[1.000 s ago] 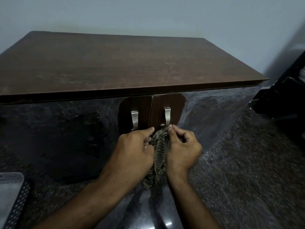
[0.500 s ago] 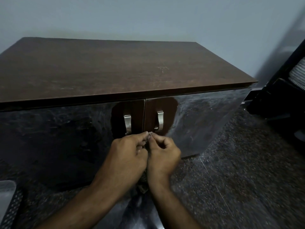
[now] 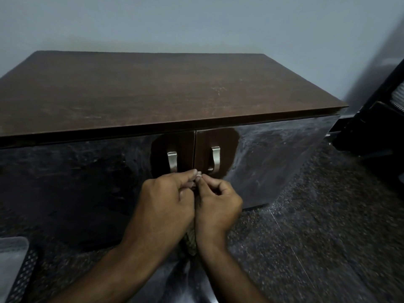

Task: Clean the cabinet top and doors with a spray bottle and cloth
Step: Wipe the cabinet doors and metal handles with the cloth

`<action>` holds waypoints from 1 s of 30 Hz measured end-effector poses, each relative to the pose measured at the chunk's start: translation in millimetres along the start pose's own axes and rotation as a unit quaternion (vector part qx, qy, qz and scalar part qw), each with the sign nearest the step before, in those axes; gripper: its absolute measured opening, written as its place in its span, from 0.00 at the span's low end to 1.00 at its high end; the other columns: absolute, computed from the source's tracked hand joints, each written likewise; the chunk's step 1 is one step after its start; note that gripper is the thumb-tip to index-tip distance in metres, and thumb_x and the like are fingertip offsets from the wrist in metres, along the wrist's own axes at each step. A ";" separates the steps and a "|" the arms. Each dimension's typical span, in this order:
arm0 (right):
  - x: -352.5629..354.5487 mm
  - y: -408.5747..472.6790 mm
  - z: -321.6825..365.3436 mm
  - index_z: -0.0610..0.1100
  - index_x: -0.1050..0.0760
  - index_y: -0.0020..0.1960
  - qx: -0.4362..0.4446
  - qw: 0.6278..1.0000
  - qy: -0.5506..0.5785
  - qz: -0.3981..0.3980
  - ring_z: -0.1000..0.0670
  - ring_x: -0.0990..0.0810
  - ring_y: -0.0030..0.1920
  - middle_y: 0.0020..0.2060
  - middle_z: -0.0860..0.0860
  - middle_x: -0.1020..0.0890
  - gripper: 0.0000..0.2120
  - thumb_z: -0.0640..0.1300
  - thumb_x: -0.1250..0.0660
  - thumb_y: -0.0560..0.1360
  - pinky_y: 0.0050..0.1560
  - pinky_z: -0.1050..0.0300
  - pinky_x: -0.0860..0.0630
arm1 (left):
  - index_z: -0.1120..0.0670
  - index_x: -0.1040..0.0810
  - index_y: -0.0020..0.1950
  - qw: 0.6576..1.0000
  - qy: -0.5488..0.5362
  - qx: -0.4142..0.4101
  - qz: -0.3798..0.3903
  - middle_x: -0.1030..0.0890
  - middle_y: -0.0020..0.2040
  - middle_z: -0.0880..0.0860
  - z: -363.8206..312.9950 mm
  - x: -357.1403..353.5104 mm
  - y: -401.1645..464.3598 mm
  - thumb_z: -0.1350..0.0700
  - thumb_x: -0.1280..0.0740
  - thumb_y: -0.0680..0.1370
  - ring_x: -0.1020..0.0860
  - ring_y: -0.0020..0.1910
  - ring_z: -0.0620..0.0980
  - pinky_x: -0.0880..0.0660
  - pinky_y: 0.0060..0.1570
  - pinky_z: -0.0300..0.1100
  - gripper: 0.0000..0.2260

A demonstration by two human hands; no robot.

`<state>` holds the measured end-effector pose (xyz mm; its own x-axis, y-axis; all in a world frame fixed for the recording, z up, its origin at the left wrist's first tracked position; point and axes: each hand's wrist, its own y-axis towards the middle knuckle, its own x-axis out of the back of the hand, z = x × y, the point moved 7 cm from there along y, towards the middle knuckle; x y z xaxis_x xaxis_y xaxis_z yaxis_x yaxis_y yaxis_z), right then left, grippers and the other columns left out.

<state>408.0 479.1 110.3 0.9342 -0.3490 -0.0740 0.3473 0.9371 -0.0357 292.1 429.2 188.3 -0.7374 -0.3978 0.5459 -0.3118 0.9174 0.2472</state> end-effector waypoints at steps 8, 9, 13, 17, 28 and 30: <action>7.5 -4.0 49.8 0.46 0.16 0.40 0.048 0.998 0.022 0.038 0.57 0.15 0.40 0.37 0.52 0.14 0.07 0.35 0.24 0.70 0.41 0.66 0.21 | 0.47 0.16 0.55 0.999 -0.009 0.010 -0.040 0.16 0.46 0.41 -5.4 13.1 0.5 0.64 0.36 0.74 0.19 0.44 0.34 0.22 0.48 0.30 0.17; 11.1 -1.5 57.8 0.46 0.16 0.40 0.049 0.997 0.034 0.040 0.56 0.14 0.40 0.36 0.51 0.14 0.07 0.35 0.23 0.70 0.40 0.65 0.21 | 0.46 0.17 0.55 0.999 -0.003 0.019 -0.033 0.16 0.43 0.41 -3.9 12.9 0.1 0.63 0.36 0.74 0.18 0.42 0.35 0.21 0.46 0.32 0.16; 12.6 4.5 79.5 0.39 0.16 0.41 -0.009 0.989 0.103 0.109 0.51 0.15 0.36 0.34 0.47 0.14 0.05 0.32 0.23 0.68 0.40 0.60 0.19 | 0.46 0.19 0.49 0.998 0.001 0.060 0.001 0.17 0.36 0.44 4.9 13.9 3.9 0.59 0.36 0.74 0.18 0.35 0.38 0.18 0.39 0.43 0.11; 9.5 6.1 96.0 0.35 0.19 0.40 -0.094 0.959 0.194 0.183 0.52 0.18 0.31 0.31 0.46 0.16 0.05 0.29 0.26 0.68 0.31 0.65 0.22 | 0.45 0.26 0.45 0.991 0.021 0.106 0.084 0.17 0.31 0.46 7.5 3.8 7.7 0.51 0.29 0.71 0.19 0.29 0.42 0.19 0.37 0.48 0.07; 15.2 21.1 89.4 0.40 0.20 0.39 -0.090 0.953 0.087 0.276 0.52 0.21 0.33 0.33 0.45 0.17 0.07 0.30 0.27 0.67 0.32 0.62 0.26 | 0.55 0.17 0.37 0.992 -0.031 0.100 0.065 0.16 0.30 0.52 11.7 10.1 14.2 0.62 0.33 0.77 0.17 0.29 0.46 0.18 0.34 0.46 0.10; 21.6 27.2 71.0 0.38 0.20 0.42 -0.100 0.944 -0.035 0.313 0.50 0.20 0.33 0.36 0.42 0.16 0.06 0.29 0.29 0.71 0.29 0.61 0.23 | 0.53 0.16 0.40 0.994 -0.049 0.085 0.053 0.15 0.32 0.50 6.7 14.8 14.9 0.61 0.34 0.77 0.17 0.30 0.45 0.19 0.35 0.42 0.10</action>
<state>443.4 497.5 178.5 0.9567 0.2809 -0.0763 -0.2905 0.9369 -0.1942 272.6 437.0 194.7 -0.8241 -0.3038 0.4781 -0.3205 0.9460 0.0487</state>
